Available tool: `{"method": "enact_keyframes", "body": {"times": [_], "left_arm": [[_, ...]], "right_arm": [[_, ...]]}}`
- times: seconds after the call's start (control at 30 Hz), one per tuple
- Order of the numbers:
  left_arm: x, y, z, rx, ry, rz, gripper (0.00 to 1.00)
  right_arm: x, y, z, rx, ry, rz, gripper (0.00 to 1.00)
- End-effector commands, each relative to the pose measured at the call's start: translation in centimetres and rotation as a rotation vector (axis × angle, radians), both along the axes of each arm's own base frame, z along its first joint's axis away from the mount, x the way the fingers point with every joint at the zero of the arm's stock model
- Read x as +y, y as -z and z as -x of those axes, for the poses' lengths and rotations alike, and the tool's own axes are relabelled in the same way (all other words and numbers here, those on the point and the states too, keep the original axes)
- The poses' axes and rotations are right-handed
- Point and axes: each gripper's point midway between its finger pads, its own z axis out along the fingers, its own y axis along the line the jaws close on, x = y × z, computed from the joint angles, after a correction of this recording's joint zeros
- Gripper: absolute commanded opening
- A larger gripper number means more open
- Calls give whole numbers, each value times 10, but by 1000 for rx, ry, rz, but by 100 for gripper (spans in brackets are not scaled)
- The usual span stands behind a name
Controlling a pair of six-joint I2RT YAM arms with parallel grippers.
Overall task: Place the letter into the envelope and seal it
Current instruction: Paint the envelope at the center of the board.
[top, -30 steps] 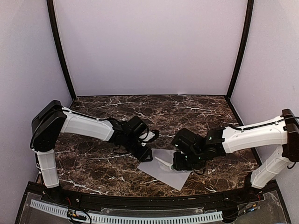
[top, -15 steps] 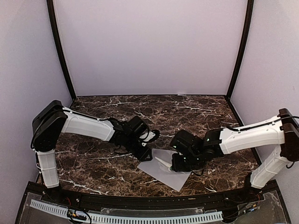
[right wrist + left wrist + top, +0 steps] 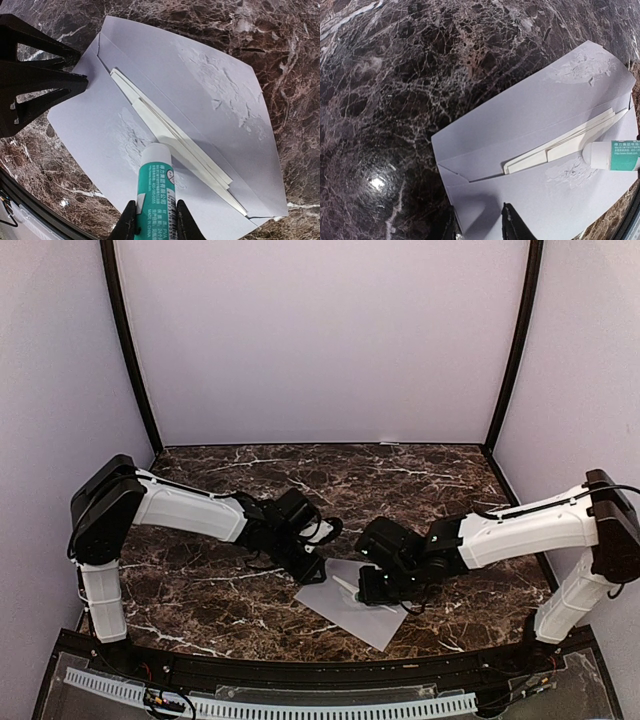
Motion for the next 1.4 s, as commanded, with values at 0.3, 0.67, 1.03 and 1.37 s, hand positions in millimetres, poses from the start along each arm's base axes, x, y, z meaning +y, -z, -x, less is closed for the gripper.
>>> {"method": "enact_keyframes", "body": {"times": [0.3, 0.67, 1.03, 1.37], "left_arm": [[5, 25, 25, 83, 46, -61, 30], [6, 26, 23, 75, 42, -70, 29], [10, 33, 21, 73, 31, -103, 29], [11, 33, 20, 69, 32, -107, 29]], "right_arm": [[29, 5, -12, -10, -51, 0, 0], [41, -10, -24, -47, -36, -24, 0], [16, -56, -10, -72, -2, -110, 0], [-15, -32, 32, 18, -8, -88, 0]]}}
